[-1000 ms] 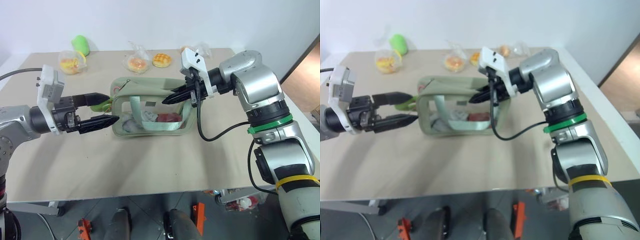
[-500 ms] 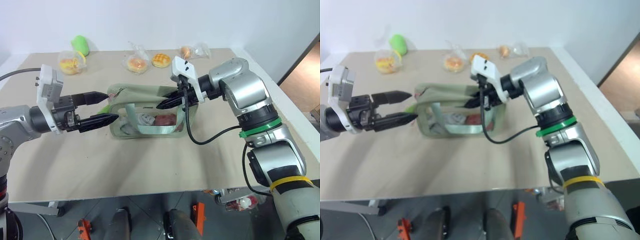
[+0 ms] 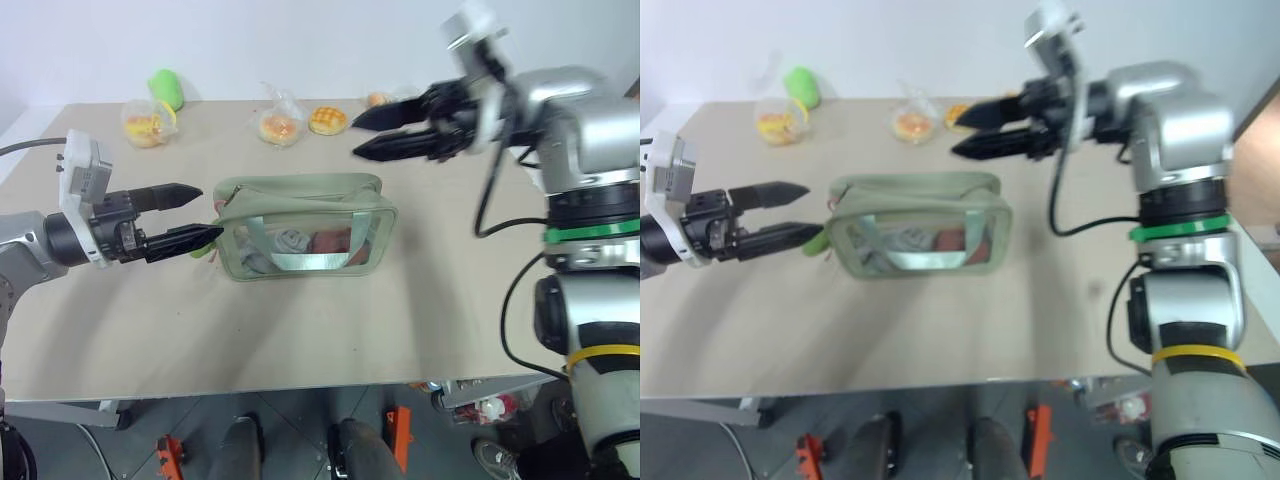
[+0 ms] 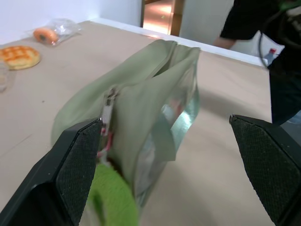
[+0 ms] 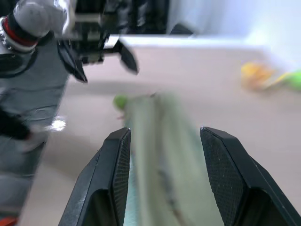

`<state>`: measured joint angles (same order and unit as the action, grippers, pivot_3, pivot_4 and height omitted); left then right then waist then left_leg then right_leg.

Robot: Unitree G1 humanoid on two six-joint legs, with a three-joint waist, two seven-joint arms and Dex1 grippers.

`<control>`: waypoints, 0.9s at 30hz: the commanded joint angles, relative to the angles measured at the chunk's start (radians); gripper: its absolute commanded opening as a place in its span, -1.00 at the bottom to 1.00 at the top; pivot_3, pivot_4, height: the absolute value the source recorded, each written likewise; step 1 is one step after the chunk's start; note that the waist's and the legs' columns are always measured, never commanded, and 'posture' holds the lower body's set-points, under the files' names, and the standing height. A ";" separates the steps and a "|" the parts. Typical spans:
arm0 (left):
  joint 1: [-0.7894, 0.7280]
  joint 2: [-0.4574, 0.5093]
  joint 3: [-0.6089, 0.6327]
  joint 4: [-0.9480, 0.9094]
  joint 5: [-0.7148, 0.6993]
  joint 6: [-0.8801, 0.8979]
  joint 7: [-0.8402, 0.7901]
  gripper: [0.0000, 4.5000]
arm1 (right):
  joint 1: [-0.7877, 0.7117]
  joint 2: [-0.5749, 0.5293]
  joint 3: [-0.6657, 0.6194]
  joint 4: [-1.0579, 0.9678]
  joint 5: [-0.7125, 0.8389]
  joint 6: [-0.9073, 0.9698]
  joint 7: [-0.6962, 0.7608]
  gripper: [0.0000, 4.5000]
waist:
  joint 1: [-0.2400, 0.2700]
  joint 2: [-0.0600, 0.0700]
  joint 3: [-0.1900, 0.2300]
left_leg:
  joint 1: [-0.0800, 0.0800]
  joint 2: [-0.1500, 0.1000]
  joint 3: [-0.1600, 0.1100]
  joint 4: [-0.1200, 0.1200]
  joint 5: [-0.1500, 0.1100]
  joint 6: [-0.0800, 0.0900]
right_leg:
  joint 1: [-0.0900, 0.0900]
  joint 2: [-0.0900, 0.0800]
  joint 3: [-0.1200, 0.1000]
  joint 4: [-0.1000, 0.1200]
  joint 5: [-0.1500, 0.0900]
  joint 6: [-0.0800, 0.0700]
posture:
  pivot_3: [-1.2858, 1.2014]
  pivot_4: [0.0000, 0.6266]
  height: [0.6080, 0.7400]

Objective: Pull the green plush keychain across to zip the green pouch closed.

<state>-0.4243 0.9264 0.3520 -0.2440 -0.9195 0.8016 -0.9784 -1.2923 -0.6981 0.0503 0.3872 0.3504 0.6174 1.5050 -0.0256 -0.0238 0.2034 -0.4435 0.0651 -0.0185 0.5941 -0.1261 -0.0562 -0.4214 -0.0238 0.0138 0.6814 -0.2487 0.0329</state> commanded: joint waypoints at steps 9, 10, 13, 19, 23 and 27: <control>0.042 0.027 0.065 0.043 0.005 -0.007 -0.021 1.00 | 0.260 -0.118 0.014 -0.089 -0.069 -0.101 -0.048 0.06 | -0.006 0.000 0.000 | 0.000 0.000 0.003 0.000 0.000 0.000 | -0.002 0.000 0.004 0.000 0.001 0.000 | 0.03 -0.52 1.00; 0.045 0.028 0.064 0.045 0.006 -0.006 -0.021 1.00 | 0.267 -0.115 0.020 -0.082 -0.077 -0.108 -0.054 0.06 | -0.006 0.000 0.000 | 0.000 0.000 0.003 0.000 0.000 0.000 | -0.002 0.000 0.004 0.000 0.001 0.000 | 0.03 -0.52 1.00; 0.060 0.031 0.059 0.047 0.018 -0.010 -0.023 1.00 | 0.270 -0.101 0.036 -0.053 -0.091 -0.124 -0.066 0.06 | -0.007 0.000 0.000 | 0.000 0.000 0.004 0.000 0.000 0.000 | -0.002 0.000 0.005 0.000 0.001 0.001 | 0.03 -0.52 1.00; 0.074 0.027 0.070 0.048 0.015 -0.007 -0.014 1.00 | 0.246 -0.054 0.062 0.017 -0.109 -0.133 -0.090 0.06 | -0.008 0.000 0.000 | 0.000 0.000 0.005 0.001 0.000 0.000 | -0.002 0.000 0.005 0.000 0.002 0.001 | 0.03 -0.52 1.00; 0.067 0.017 0.073 0.011 -0.018 0.007 -0.009 1.00 | 0.248 -0.041 0.073 0.000 -0.108 -0.128 -0.080 0.06 | -0.008 0.000 0.000 | 0.000 0.000 0.005 0.000 0.000 0.000 | -0.002 0.000 0.005 0.000 0.002 0.001 | 0.03 -0.52 1.00; 0.024 0.005 0.069 -0.033 -0.075 0.031 0.008 1.00 | 0.255 -0.042 0.074 -0.020 -0.107 -0.121 -0.073 0.06 | -0.007 -0.001 0.000 | 0.000 0.000 0.005 0.001 0.000 0.000 | -0.002 0.000 0.005 0.000 0.002 0.002 | 0.03 -0.52 1.00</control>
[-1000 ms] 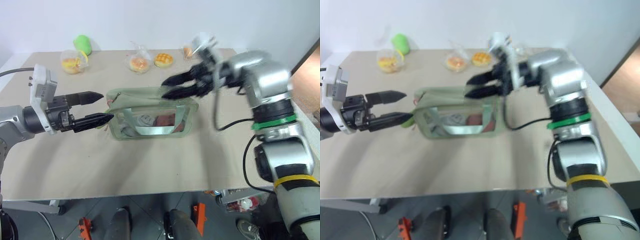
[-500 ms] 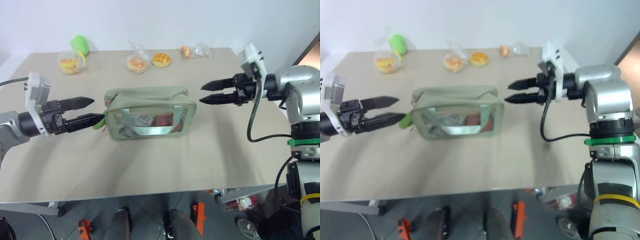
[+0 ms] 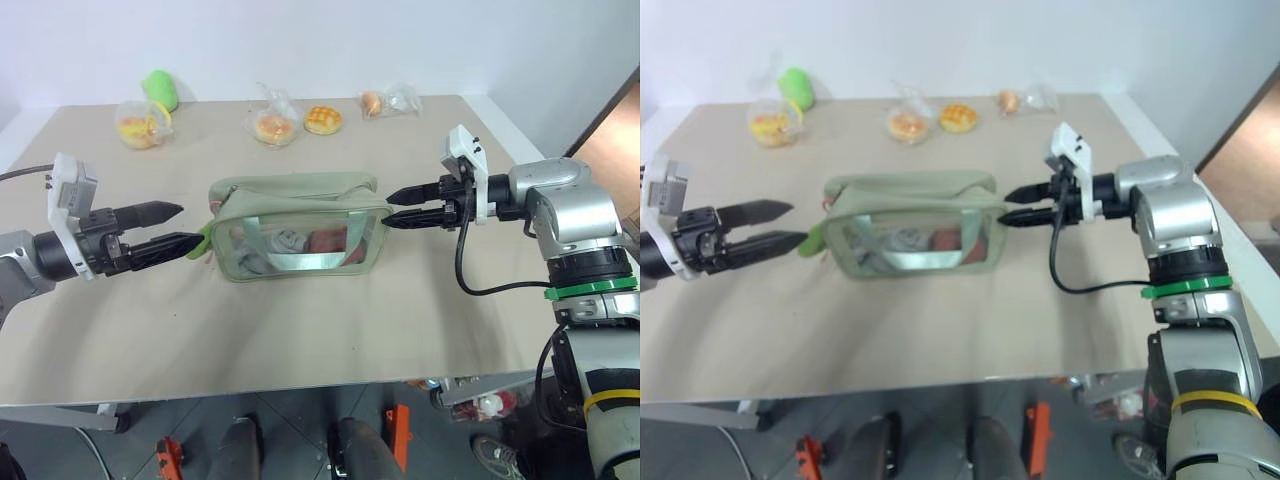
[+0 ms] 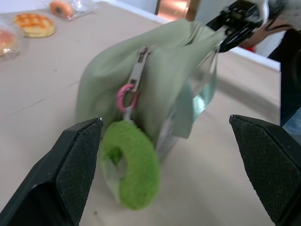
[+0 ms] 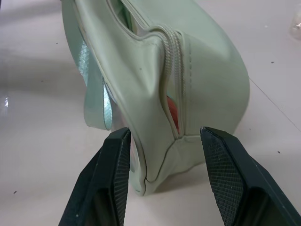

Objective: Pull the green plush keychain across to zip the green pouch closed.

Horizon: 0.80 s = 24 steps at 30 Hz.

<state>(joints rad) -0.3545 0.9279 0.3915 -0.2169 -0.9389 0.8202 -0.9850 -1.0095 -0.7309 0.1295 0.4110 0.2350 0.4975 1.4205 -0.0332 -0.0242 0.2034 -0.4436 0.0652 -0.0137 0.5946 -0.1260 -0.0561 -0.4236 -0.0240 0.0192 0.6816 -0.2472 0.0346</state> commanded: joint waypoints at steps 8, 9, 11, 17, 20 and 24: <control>-0.110 -0.012 0.014 -0.127 -0.142 0.043 0.055 1.00 | -0.020 -0.004 -0.003 -0.059 0.013 0.014 0.007 0.06 | -0.002 -0.001 0.000 | 0.000 0.000 0.001 0.002 0.000 0.000 | 0.001 0.000 0.001 0.000 0.001 0.001 | 0.03 -0.52 1.00; -0.114 -0.012 0.012 -0.129 -0.147 0.044 0.059 1.00 | -0.020 -0.003 -0.003 -0.058 0.013 0.015 0.005 0.06 | -0.003 -0.001 0.000 | 0.000 0.000 0.001 0.002 0.000 0.000 | 0.001 0.001 0.001 0.000 0.001 0.001 | 0.03 -0.52 1.00; -0.120 -0.012 0.008 -0.131 -0.152 0.046 0.066 1.00 | -0.022 -0.002 -0.003 -0.054 0.013 0.017 0.003 0.06 | -0.003 -0.001 0.000 | 0.001 0.000 0.001 0.002 0.000 0.000 | 0.001 0.001 0.001 0.000 0.001 0.001 | 0.03 -0.52 1.00; -0.099 -0.006 0.020 -0.126 -0.146 0.043 0.073 1.00 | -0.025 0.006 -0.011 -0.050 0.024 0.016 0.000 -0.79 | -0.003 -0.001 0.000 | 0.000 0.000 0.001 0.002 0.000 0.000 | 0.001 0.000 0.001 0.000 0.002 0.001 | 0.03 -0.52 1.00; -0.069 -0.001 0.038 -0.104 -0.132 0.039 0.073 1.00 | -0.023 0.009 -0.010 -0.054 0.029 0.018 -0.001 -0.97 | -0.003 -0.001 0.000 | 0.000 0.000 0.001 0.002 0.000 0.000 | 0.001 0.000 0.001 0.000 0.002 0.001 | 0.03 -0.52 1.00; -0.006 0.009 0.043 -0.045 -0.071 0.018 0.060 1.00 | -0.019 0.013 -0.009 -0.059 0.033 0.019 -0.007 -0.97 | -0.005 -0.001 0.000 | 0.001 0.000 0.001 0.002 0.000 0.000 | 0.001 0.001 0.001 0.000 0.002 0.001 | 0.03 -0.52 1.00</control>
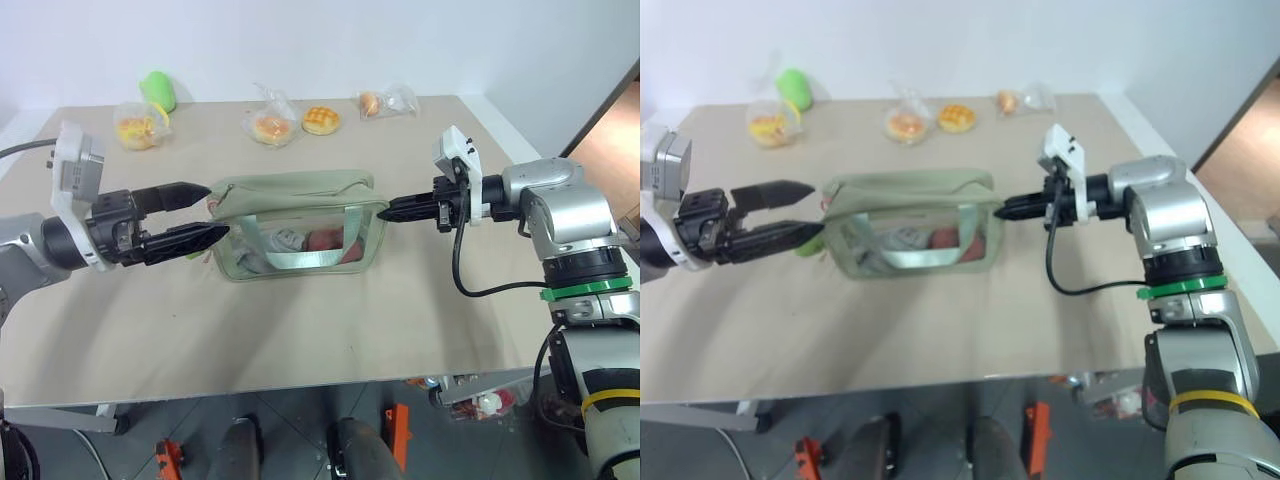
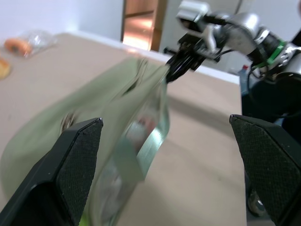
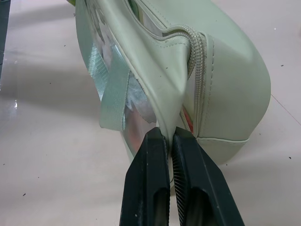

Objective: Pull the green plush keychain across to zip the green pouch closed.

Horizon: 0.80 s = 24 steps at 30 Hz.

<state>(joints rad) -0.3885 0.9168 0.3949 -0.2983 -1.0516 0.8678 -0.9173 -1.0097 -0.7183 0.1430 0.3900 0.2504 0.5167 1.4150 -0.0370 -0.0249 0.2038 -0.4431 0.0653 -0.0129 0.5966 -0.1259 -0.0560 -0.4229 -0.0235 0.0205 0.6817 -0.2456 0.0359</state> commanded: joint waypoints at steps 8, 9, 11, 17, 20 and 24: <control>0.101 0.009 -0.015 0.133 0.163 -0.079 -0.040 1.00 | -0.009 0.000 -0.022 -0.045 0.014 0.004 -0.020 -0.97 | -0.001 0.000 0.000 | 0.000 0.000 0.000 0.000 0.000 0.000 | 0.000 0.000 0.000 0.000 0.000 0.000 | 0.03 -0.52 1.00; 0.106 0.008 -0.026 0.138 0.179 -0.088 -0.048 1.00 | -0.009 0.000 -0.023 -0.046 0.015 0.005 -0.022 -0.97 | -0.001 0.000 0.000 | 0.000 0.000 0.000 0.000 0.000 0.000 | 0.000 0.000 0.000 0.000 0.000 0.000 | 0.03 -0.52 1.00; 0.110 0.005 -0.042 0.151 0.204 -0.103 -0.060 1.00 | -0.005 -0.001 -0.025 -0.054 0.018 0.010 -0.029 -0.97 | -0.001 0.000 0.000 | 0.000 0.000 0.000 0.000 0.000 0.000 | 0.000 0.000 0.000 0.000 0.000 -0.001 | 0.03 -0.52 1.00; 0.093 -0.005 -0.079 0.228 0.274 -0.145 -0.084 1.00 | 0.014 -0.008 -0.033 -0.071 0.022 0.015 -0.040 -0.97 | -0.003 0.000 0.000 | 0.000 0.001 0.001 0.000 0.000 0.000 | -0.001 0.000 0.000 0.000 0.000 -0.001 | 0.03 -0.52 1.00; 0.073 -0.011 -0.083 0.243 0.281 -0.146 -0.092 1.00 | 0.020 -0.011 -0.035 -0.076 0.025 0.016 -0.045 -0.97 | -0.003 0.000 0.000 | 0.000 0.001 0.001 0.000 0.000 0.000 | -0.001 0.000 0.000 0.000 0.000 -0.001 | 0.03 -0.52 1.00; 0.053 -0.024 -0.100 0.245 0.296 -0.148 -0.101 0.89 | 0.023 -0.012 -0.038 -0.080 0.029 0.018 -0.052 -0.99 | -0.003 0.000 0.000 | 0.000 0.001 0.001 0.000 0.000 0.000 | -0.001 0.000 0.000 0.000 0.000 -0.001 | 0.03 -0.52 1.00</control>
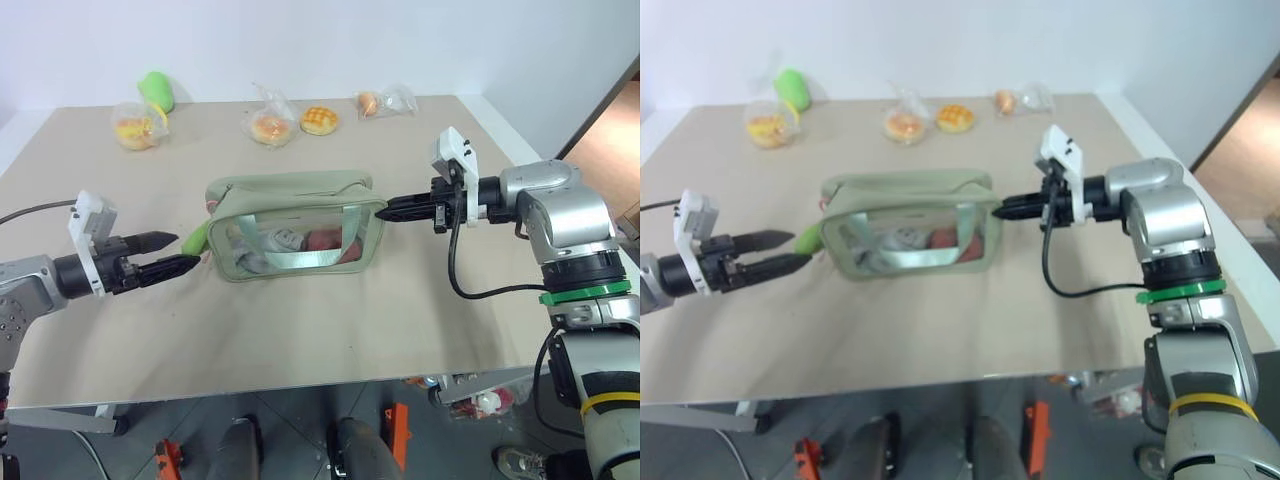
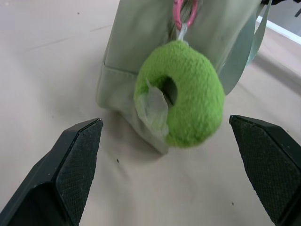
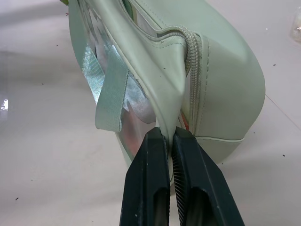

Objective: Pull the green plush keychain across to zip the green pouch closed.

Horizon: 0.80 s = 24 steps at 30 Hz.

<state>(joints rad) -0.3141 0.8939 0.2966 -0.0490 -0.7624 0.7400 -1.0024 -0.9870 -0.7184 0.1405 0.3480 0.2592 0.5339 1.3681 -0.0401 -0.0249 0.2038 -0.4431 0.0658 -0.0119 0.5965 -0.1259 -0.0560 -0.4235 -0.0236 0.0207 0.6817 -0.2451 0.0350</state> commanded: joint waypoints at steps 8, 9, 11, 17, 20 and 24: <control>-0.028 -0.010 -0.007 -0.032 -0.004 -0.003 -0.043 -0.28 | 0.007 -0.013 -0.036 -0.041 0.027 0.001 -0.016 -1.00 | -0.003 0.000 0.000 | 0.000 0.000 0.000 0.000 0.000 0.000 | 0.000 0.000 0.000 0.000 0.000 0.000 | 0.03 -0.52 1.00; -0.030 -0.010 -0.007 -0.030 -0.001 -0.003 -0.043 -0.44 | 0.006 -0.012 -0.036 -0.039 0.027 0.000 -0.017 -1.00 | -0.003 0.000 0.000 | 0.000 0.000 0.000 0.000 0.000 0.000 | 0.000 0.000 0.000 0.000 0.000 0.000 | 0.03 -0.52 1.00; -0.033 -0.008 -0.011 -0.027 0.006 -0.004 -0.042 -0.73 | 0.006 -0.011 -0.035 -0.038 0.029 0.001 -0.019 -1.00 | -0.003 0.000 0.000 | 0.000 0.000 0.000 0.000 0.000 0.000 | 0.000 0.000 0.000 0.000 0.000 0.000 | 0.03 -0.52 1.00; -0.084 -0.012 -0.004 -0.010 0.029 -0.022 -0.009 -0.88 | 0.007 -0.008 -0.031 -0.041 0.029 0.000 -0.020 -1.00 | -0.002 0.000 0.000 | 0.000 0.000 0.000 0.000 0.000 0.000 | 0.000 0.000 0.000 0.000 0.001 0.000 | 0.03 -0.52 1.00; -0.162 -0.026 0.007 0.002 0.022 -0.020 0.026 -0.88 | 0.002 -0.006 -0.030 -0.032 0.027 -0.004 -0.019 -1.00 | -0.002 0.000 0.000 | 0.000 0.000 0.000 0.000 0.000 0.000 | 0.000 0.000 0.000 0.000 0.001 0.001 | 0.03 -0.52 1.00; -0.299 -0.033 -0.023 0.025 0.057 -0.040 0.062 -0.88 | 0.001 -0.004 -0.029 -0.034 0.028 -0.004 -0.021 -1.00 | -0.002 -0.001 0.000 | 0.000 0.000 0.000 0.001 0.000 0.000 | 0.001 0.000 0.000 0.000 0.001 0.001 | 0.03 -0.52 1.00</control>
<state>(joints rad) -0.5632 0.8487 0.2668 -0.0144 -0.7149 0.7332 -0.9537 -0.9791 -0.7180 0.1397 0.3379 0.2718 0.5373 1.3485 -0.0421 -0.0255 0.2041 -0.4435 0.0659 -0.0123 0.5981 -0.1258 -0.0558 -0.4230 -0.0229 0.0210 0.6818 -0.2435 0.0365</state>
